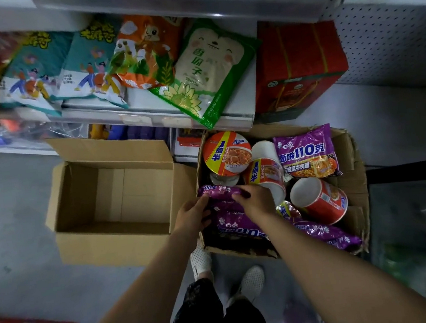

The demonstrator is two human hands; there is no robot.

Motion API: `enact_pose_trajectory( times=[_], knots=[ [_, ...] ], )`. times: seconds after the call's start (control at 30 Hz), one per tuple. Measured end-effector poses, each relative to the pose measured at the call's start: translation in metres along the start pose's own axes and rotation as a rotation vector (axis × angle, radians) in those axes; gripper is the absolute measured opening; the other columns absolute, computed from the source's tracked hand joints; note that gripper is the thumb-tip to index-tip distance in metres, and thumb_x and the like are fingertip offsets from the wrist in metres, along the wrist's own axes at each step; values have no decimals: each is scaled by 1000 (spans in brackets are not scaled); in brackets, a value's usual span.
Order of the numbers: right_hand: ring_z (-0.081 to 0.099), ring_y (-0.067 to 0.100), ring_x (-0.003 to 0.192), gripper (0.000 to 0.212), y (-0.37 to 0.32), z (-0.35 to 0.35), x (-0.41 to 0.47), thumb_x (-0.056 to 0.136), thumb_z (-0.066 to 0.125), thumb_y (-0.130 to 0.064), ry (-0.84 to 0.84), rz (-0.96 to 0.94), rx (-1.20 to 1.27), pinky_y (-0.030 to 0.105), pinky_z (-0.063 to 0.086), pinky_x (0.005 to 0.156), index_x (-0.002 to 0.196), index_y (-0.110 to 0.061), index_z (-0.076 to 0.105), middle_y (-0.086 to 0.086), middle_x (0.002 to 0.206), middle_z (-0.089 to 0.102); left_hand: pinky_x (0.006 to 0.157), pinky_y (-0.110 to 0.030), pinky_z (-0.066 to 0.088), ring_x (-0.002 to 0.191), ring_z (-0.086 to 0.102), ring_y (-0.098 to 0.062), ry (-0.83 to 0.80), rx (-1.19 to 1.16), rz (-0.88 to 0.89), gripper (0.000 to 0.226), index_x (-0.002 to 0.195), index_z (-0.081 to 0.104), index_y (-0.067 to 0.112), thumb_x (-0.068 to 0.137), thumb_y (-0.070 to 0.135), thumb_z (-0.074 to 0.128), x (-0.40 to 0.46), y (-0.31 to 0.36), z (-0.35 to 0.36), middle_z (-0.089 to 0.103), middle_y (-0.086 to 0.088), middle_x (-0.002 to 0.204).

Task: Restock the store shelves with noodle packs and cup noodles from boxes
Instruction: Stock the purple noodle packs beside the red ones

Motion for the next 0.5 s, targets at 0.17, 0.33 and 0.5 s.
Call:
enact_pose_trajectory(
  times=[0.17,0.33,0.5],
  knots=[
    [60,24,88,37,-5,-24,-6,101,58,-39,76,50,184,36,47,77,106,-6,74,13,99,71,82,-33,53,106,63,-21,-19,10,6,50,130,57,9,93,41,67,-2,2,-8,65,-10,118],
    [64,26,97,44,-9,-65,-27,102,52,-46,138,110,377,46,56,91,106,-6,69,12,105,69,85,-33,53,106,62,-18,-15,21,14,47,127,58,11,93,42,67,-25,15,-1,65,-8,118],
    [64,15,94,40,-27,-105,-58,105,44,-47,144,90,465,28,50,70,110,-14,66,3,107,67,67,-31,55,98,70,-20,-37,23,142,63,128,60,21,80,58,74,-66,43,15,69,-6,118]
  ],
)
Point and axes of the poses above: each hand's wrist, its own x-axis towards the middle knuckle, its own z-axis out of the palm, y = z × x, the point moved 10 cm from there along x, towards the middle knuckle
